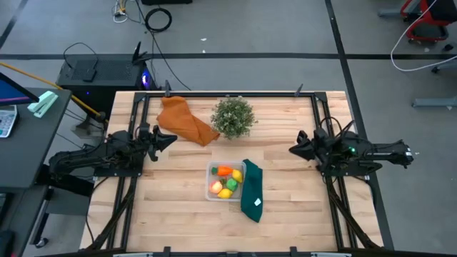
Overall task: Pick and placing Produce into tupperware
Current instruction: Return to Home Position
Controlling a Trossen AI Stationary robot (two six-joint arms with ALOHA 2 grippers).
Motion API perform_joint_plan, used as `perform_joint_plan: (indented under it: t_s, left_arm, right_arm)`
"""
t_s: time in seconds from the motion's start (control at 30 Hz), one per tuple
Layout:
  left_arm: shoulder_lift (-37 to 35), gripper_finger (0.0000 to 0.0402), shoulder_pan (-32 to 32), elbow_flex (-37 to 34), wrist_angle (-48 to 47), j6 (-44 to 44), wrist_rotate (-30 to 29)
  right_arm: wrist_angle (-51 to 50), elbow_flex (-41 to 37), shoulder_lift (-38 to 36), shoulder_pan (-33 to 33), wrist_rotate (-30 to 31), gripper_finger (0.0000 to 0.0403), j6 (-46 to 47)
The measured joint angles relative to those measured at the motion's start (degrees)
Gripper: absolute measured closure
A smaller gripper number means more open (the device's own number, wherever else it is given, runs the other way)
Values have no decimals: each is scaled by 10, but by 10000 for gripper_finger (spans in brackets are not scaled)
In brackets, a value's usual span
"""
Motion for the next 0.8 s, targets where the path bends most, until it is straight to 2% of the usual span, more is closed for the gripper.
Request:
perform_joint_plan:
  t_s: [0.17,0.37,0.53,0.8]
  left_arm:
    - [0,367,0,0,0,0,0]
    - [0,360,0,0,0,0,0]
    - [0,356,0,0,0,0,0]
    - [0,365,0,0,0,0,0]
  right_arm:
    - [-7,0,0,0,-1,403,-27]
    - [-29,0,0,0,11,403,-148]
    - [-84,-1,0,0,21,403,-167]
    - [-105,-1,1,0,10,403,-203]
